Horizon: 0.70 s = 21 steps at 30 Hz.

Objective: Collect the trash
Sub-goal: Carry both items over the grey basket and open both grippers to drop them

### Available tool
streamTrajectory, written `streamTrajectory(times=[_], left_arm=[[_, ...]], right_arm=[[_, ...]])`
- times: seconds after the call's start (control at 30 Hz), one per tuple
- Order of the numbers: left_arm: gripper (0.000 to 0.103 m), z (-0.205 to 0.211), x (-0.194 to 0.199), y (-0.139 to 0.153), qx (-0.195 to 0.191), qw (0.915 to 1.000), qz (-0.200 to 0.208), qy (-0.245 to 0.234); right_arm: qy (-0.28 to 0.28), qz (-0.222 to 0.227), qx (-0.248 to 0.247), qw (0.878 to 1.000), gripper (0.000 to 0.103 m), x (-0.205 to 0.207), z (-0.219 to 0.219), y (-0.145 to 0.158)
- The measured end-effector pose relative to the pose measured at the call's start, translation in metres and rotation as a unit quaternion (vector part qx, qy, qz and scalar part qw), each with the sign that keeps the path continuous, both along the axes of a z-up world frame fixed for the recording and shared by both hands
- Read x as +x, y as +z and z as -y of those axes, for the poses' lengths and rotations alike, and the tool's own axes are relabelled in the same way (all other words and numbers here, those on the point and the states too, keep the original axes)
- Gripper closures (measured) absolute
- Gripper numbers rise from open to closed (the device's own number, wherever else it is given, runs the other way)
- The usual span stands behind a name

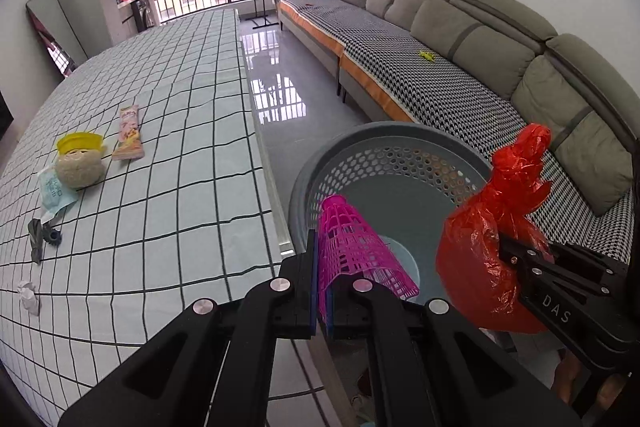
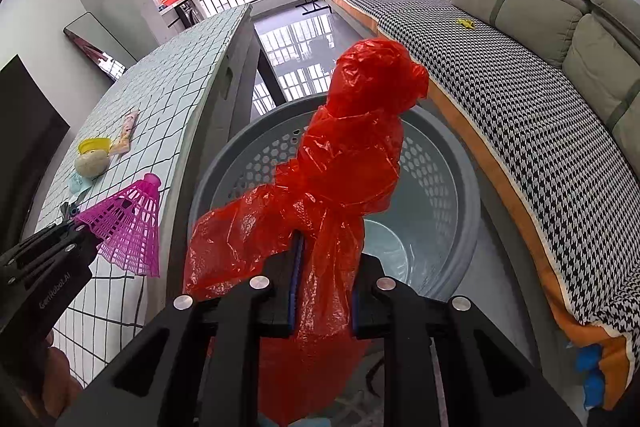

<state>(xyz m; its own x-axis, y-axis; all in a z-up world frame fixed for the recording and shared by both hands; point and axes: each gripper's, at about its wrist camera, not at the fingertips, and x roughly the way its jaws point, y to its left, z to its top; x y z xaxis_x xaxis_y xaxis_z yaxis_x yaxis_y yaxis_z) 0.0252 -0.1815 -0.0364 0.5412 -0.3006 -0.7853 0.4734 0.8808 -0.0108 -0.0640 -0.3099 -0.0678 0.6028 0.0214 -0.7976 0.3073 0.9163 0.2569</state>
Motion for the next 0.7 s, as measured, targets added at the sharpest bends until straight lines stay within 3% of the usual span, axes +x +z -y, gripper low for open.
streamTrajectory(times=[0.53, 0.7], left_arm=[[0.099, 0.024, 0.015, -0.024, 0.009, 0.9992, -0.036, -0.013], [0.096, 0.028, 0.017, -0.027, 0.012, 0.999, -0.04, -0.013]], right_arm=[[0.002, -0.02, 0.012, 1.0, 0.084, 0.019, 0.009, -0.024], [-0.003, -0.02, 0.015, 1.0, 0.077, 0.022, 0.012, -0.027]])
